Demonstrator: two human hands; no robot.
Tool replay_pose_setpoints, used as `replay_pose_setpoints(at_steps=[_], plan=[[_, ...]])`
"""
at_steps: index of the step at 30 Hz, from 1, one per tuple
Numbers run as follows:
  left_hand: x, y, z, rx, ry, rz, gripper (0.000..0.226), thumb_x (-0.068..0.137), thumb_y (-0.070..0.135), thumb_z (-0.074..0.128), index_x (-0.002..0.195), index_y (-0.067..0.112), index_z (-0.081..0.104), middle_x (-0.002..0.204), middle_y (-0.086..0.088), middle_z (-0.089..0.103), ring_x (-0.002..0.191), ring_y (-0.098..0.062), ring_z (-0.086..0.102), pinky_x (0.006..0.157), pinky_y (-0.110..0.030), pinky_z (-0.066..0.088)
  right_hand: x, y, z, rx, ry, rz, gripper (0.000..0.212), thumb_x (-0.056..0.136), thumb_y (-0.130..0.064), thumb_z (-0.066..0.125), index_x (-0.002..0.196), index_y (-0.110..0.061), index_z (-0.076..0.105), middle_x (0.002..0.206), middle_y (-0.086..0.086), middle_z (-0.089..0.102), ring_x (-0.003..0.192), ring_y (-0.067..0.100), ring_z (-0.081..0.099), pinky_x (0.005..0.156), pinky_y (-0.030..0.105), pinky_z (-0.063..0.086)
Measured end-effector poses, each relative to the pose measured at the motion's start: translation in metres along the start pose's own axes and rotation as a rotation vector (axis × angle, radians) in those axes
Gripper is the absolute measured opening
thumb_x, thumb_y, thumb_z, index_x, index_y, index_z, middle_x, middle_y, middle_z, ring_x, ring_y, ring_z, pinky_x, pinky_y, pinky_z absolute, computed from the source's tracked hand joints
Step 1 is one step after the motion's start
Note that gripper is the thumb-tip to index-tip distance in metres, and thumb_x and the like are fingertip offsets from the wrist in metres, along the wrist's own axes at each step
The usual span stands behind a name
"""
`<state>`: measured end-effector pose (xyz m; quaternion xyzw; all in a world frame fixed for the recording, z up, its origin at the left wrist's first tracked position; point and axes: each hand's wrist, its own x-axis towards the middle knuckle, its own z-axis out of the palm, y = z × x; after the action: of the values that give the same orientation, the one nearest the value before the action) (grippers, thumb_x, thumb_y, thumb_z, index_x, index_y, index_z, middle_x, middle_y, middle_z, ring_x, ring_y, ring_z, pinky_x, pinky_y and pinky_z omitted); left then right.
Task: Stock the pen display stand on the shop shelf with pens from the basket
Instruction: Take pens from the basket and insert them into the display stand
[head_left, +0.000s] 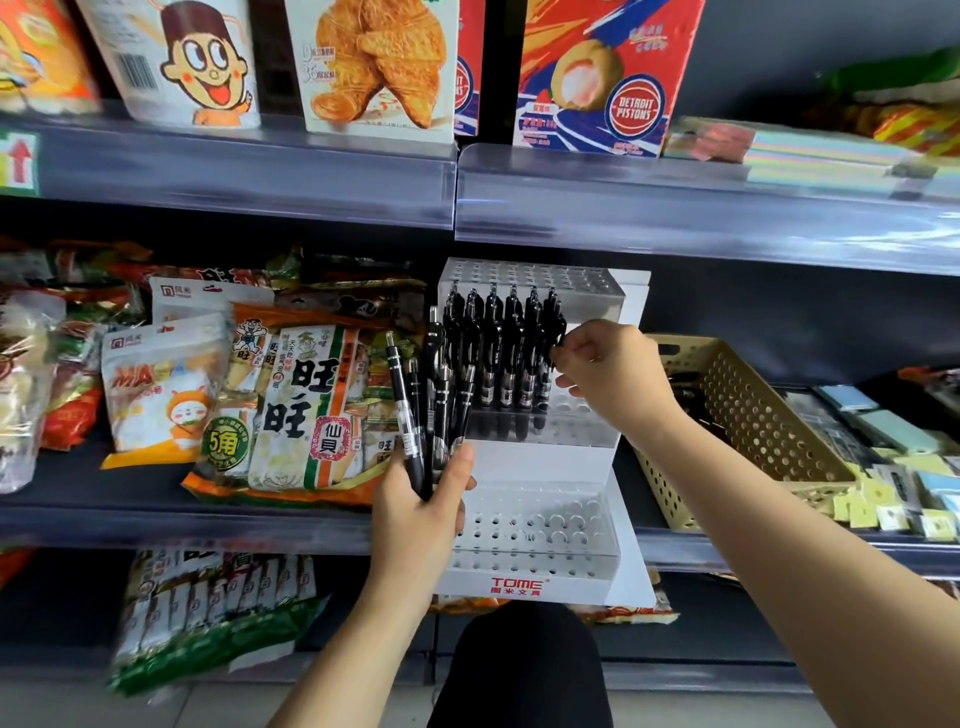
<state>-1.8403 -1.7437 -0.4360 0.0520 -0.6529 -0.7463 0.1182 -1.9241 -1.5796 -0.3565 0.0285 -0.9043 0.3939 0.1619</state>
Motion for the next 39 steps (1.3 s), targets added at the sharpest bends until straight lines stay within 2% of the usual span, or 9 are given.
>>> replay_pose_setpoints(at_steps=[3, 6, 9, 13, 16, 25, 33, 36, 39], plan=[[-0.003, 0.003, 0.001, 0.002, -0.043, 0.010, 0.041, 0.077, 0.041, 0.059, 0.085, 0.002, 0.052, 0.059, 0.009, 0.059, 0.042, -0.004, 0.042, 0.041, -0.018, 0.034, -0.002, 0.003, 0.001, 0.001, -0.023, 0.029, 0.021, 0.086, -0.013, 0.063, 0.067, -0.020, 0.056, 0.064, 0.004, 0.066, 0.074, 0.023, 0.069, 0.076, 0.042, 0.056], [-0.005, 0.006, 0.003, 0.007, -0.070, 0.013, 0.041, 0.080, 0.039, 0.058, 0.087, -0.001, 0.052, 0.056, 0.008, 0.057, 0.043, -0.004, 0.044, 0.042, -0.017, 0.036, -0.005, 0.005, 0.002, 0.027, 0.022, 0.036, 0.012, 0.084, -0.018, 0.066, 0.078, -0.015, 0.057, 0.073, 0.005, 0.066, 0.074, 0.026, 0.067, 0.075, 0.041, 0.056], [-0.006, 0.008, 0.005, 0.006, -0.076, 0.018, 0.029, 0.083, 0.034, 0.060, 0.086, 0.005, 0.055, 0.058, 0.006, 0.059, 0.043, -0.006, 0.047, 0.041, -0.017, 0.037, -0.017, -0.001, -0.001, 0.037, 0.070, 0.000, 0.012, 0.085, -0.023, 0.067, 0.079, -0.017, 0.059, 0.073, 0.000, 0.062, 0.069, 0.018, 0.064, 0.065, 0.027, 0.050], [-0.009, 0.010, 0.010, -0.028, -0.093, -0.002, 0.019, 0.087, 0.024, 0.061, 0.089, 0.006, 0.056, 0.060, 0.001, 0.062, 0.043, -0.009, 0.053, 0.040, -0.019, 0.040, -0.044, -0.014, -0.001, 0.266, -0.266, -0.001, 0.007, 0.090, -0.013, 0.060, 0.093, -0.015, 0.065, 0.072, -0.004, 0.061, 0.052, -0.002, 0.055, 0.050, 0.015, 0.044], [-0.014, 0.012, 0.016, -0.045, -0.122, -0.016, 0.016, 0.087, 0.025, 0.060, 0.092, 0.010, 0.058, 0.060, -0.001, 0.065, 0.048, -0.013, 0.060, 0.043, -0.022, 0.046, -0.057, -0.015, 0.002, 0.513, -0.461, 0.064, 0.012, 0.092, -0.003, 0.053, 0.094, -0.013, 0.059, 0.076, -0.002, 0.060, 0.060, 0.003, 0.059, 0.053, 0.014, 0.045], [-0.022, 0.018, 0.028, -0.097, -0.226, -0.054, 0.012, 0.093, 0.023, 0.052, 0.096, 0.012, 0.058, 0.069, -0.008, 0.071, 0.054, -0.020, 0.066, 0.049, -0.026, 0.053, -0.063, 0.001, -0.008, 0.831, -0.568, 0.170, 0.010, 0.089, 0.000, 0.055, 0.092, -0.010, 0.055, 0.073, -0.002, 0.056, 0.060, 0.007, 0.056, 0.058, 0.017, 0.047], [-0.015, 0.012, 0.032, -0.139, -0.111, -0.054, 0.019, 0.095, 0.021, 0.051, 0.096, 0.004, 0.058, 0.074, -0.010, 0.073, 0.067, -0.025, 0.072, 0.058, -0.029, 0.058, -0.059, -0.002, -0.022, 0.883, -0.439, 0.202, 0.014, 0.087, -0.001, 0.057, 0.075, -0.009, 0.054, 0.064, 0.001, 0.058, 0.059, 0.011, 0.061, 0.059, 0.019, 0.053], [-0.008, 0.008, 0.025, -0.150, -0.046, -0.070, 0.024, 0.096, 0.020, 0.050, 0.100, -0.002, 0.059, 0.080, -0.007, 0.074, 0.074, -0.022, 0.072, 0.058, -0.026, 0.056, -0.044, -0.004, -0.039, 0.915, -0.197, 0.191, 0.009, 0.088, -0.004, 0.056, 0.079, -0.008, 0.056, 0.071, 0.004, 0.060, 0.060, 0.011, 0.062, 0.060, 0.019, 0.054], [-0.005, 0.006, 0.019, -0.090, 0.010, -0.040, 0.020, 0.096, 0.021, 0.050, 0.096, 0.003, 0.059, 0.078, -0.002, 0.074, 0.066, -0.015, 0.070, 0.052, -0.022, 0.053, -0.028, -0.006, -0.049, 0.793, 0.077, 0.098, 0.009, 0.090, -0.006, 0.057, 0.082, -0.010, 0.055, 0.075, 0.005, 0.059, 0.061, 0.011, 0.061, 0.063, 0.021, 0.055]])
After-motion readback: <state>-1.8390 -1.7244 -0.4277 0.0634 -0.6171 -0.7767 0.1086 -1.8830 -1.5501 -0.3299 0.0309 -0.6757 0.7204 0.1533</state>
